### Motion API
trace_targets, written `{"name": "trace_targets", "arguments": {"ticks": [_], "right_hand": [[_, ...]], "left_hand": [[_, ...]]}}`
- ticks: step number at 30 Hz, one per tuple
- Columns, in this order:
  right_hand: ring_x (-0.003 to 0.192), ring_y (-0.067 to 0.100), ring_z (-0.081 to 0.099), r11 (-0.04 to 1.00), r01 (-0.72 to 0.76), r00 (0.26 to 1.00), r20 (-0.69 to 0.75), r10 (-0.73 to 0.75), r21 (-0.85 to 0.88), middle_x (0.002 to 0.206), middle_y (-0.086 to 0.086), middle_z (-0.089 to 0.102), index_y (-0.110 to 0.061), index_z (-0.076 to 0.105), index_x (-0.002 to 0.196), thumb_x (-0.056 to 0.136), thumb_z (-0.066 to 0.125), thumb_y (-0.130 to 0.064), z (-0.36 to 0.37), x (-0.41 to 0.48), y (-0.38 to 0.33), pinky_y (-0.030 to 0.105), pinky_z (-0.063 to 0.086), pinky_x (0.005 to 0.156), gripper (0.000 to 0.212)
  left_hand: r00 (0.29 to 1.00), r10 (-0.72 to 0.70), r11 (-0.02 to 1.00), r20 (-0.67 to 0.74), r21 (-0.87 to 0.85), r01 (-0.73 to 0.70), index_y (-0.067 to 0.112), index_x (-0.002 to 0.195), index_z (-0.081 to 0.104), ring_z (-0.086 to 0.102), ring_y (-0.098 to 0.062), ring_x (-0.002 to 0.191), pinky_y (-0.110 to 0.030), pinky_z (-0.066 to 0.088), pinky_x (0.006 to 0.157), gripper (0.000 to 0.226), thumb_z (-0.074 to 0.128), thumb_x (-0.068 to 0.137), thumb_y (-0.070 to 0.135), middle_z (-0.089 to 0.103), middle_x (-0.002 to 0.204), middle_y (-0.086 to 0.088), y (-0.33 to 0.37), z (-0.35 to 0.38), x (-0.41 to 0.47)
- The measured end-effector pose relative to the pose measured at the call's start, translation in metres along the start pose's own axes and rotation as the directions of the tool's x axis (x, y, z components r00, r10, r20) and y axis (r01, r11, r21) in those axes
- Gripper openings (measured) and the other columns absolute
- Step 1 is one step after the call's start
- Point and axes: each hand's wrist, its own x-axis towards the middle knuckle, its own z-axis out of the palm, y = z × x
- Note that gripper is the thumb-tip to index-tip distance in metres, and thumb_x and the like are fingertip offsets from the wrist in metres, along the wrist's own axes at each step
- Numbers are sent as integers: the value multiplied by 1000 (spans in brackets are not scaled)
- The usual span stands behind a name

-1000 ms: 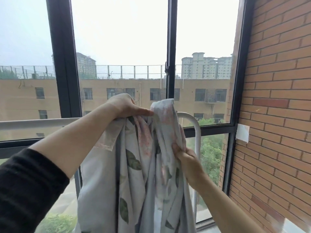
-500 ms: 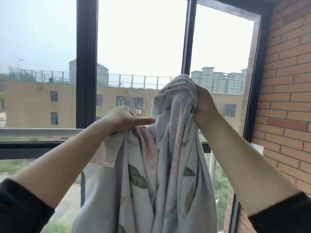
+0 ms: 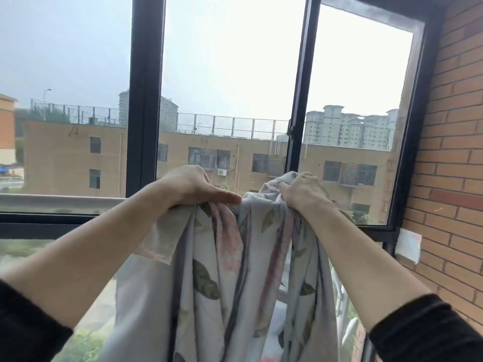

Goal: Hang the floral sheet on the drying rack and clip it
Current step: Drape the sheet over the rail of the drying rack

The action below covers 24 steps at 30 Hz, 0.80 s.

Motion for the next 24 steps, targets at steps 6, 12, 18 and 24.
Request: {"name": "trace_targets", "arguments": {"ticks": [6,12,18,24], "right_hand": [[101,32,59,968,251,946,-217,-239,26,109,14,62,-9,53,114,91,56,-32,7,-3,16,37,47,78,32],[73,26,61,933,356,934,-22,-356,52,68,4,62,-16,51,54,96,44,-42,1,-15,19,33,45,68,49],[73,20,53,819,567,817,-65,-572,-83,75,2,57,-14,57,72,100,27,-36,9,-52,1,31,36,66,46],[87,24,63,840,484,848,106,-519,243,89,4,70,-9,72,80,90,58,-40,-7,-32,3,33,49,73,35]], "left_hand": [[998,-20,997,-60,68,24,17,35,41,43,-14,48,-27,34,52,70,65,50,81,39,38,8,-8,-1,-1],[997,-30,996,-65,77,35,19,38,40,43,-15,48,-26,35,54,71,61,46,86,40,41,5,-12,-4,-5],[990,-30,991,-139,123,48,20,40,31,39,-15,48,-29,33,53,77,55,42,92,31,41,6,-20,-7,-13],[989,-47,992,-137,113,63,19,37,32,38,-14,46,-26,33,52,75,58,43,89,32,39,8,-11,-5,-13]]}}
